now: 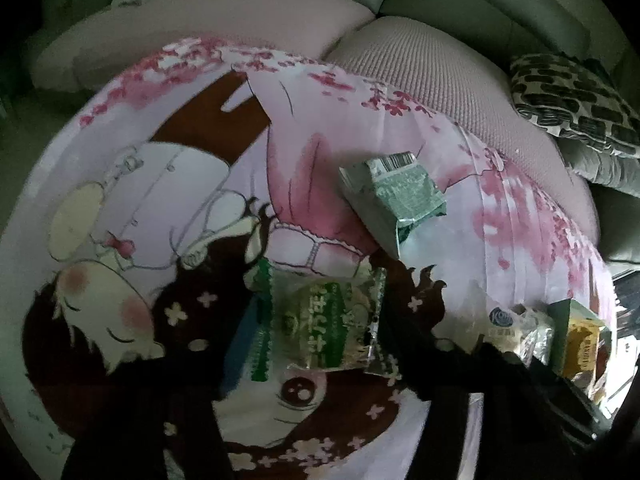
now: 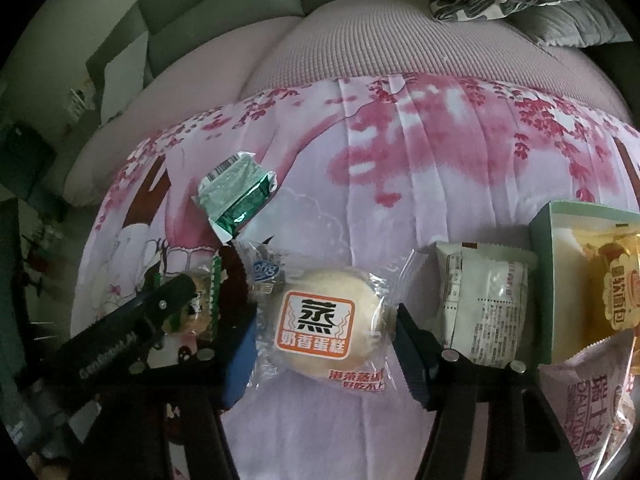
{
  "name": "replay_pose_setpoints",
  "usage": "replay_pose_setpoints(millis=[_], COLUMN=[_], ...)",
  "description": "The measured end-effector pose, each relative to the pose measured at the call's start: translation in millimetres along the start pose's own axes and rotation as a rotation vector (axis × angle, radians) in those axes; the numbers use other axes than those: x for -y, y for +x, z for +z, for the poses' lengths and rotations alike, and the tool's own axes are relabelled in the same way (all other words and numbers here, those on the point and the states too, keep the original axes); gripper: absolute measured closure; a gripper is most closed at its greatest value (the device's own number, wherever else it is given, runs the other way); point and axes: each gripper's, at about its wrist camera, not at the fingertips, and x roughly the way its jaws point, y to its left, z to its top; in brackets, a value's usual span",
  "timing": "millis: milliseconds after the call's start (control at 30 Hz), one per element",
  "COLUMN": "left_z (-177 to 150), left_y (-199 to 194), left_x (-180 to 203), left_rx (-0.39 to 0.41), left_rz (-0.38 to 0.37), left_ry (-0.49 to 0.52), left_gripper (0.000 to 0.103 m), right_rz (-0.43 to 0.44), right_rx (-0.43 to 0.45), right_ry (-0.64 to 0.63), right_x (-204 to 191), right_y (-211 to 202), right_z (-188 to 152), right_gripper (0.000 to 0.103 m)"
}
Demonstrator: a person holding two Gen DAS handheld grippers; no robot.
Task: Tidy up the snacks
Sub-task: 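Close the left gripper on the green biscuit pack while the right gripper grasps the steamed cake bun, then carry the green biscuit pack and steamed cake bun into the white tray, releasing both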
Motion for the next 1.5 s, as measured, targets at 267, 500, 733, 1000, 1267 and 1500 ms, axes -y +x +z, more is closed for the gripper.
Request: replay_pose_setpoints(millis=[267,500,733,1000,1267,1500], left_z=[-3,-4,-2,0,1,-2], left_y=[18,28,22,-6,-44,-66], left_x=[12,25,28,20,32,57], left_rx=[-0.029,-0.014,0.007,0.069,0.16,0.219], left_rz=[0.054,0.126,0.12,0.069,0.018,-0.005], left_ry=[0.054,0.116,0.109,0.053,0.068,0.12], left_gripper=[0.035,0.032,0.045,0.046,0.046,0.046], right_rz=[0.016,0.011,0.02,0.074,0.09,-0.008], right_rx=[0.008,0.014,0.019,0.043,0.144,0.204], right_ry=[0.026,0.029,0.032,0.038,0.065,0.132], right_x=[5,6,5,1,6,36], right_y=[-5,-7,-10,-24,-73,-111], right_z=[-12,-17,-19,-23,-23,-24], right_gripper=[0.038,0.038,0.038,0.039,0.039,0.039])
